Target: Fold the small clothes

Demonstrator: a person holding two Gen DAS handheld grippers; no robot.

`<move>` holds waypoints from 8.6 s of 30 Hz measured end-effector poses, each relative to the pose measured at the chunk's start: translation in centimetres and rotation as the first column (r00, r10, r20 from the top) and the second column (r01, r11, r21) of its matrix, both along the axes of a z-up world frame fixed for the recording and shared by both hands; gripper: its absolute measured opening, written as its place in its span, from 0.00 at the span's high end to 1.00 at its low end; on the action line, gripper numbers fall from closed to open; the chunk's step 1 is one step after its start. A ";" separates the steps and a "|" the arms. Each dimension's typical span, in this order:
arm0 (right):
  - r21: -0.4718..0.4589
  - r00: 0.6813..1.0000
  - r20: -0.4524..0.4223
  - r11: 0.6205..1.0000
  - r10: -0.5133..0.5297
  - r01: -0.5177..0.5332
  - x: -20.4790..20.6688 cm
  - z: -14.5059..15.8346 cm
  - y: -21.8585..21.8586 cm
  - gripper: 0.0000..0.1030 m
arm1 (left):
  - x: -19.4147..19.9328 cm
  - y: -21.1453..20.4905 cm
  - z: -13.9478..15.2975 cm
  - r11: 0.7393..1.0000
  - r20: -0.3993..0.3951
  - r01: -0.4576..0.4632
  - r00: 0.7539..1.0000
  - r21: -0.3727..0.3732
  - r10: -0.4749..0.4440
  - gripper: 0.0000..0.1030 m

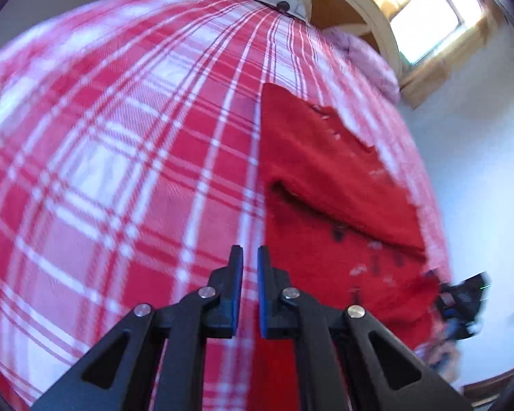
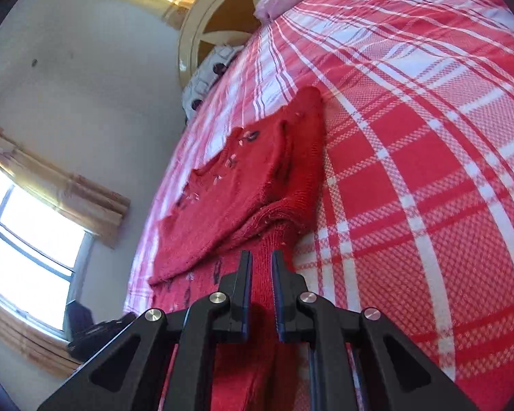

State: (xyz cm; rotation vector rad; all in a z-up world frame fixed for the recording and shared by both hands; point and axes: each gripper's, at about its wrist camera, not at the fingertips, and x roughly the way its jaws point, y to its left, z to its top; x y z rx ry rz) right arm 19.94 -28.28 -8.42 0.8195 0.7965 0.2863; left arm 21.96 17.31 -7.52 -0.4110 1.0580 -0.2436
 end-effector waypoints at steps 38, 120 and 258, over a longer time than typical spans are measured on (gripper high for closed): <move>-0.527 0.961 0.071 0.828 0.266 -0.191 -2.5 3.1 8.0 0.19 | -11.1 -7.1 0.4 0.932 0.405 0.031 0.895 0.361 -0.187 0.91; -0.365 0.981 -0.026 0.912 0.191 -0.187 18.0 4.7 4.2 0.28 | 15.7 -6.8 0.8 0.995 0.226 0.009 0.974 0.104 -0.033 0.94; -0.529 0.751 -0.346 0.544 0.563 -0.651 22.8 4.8 35.4 0.27 | 1.0 -8.6 -0.1 0.947 0.323 -0.180 0.909 -0.267 0.264 0.86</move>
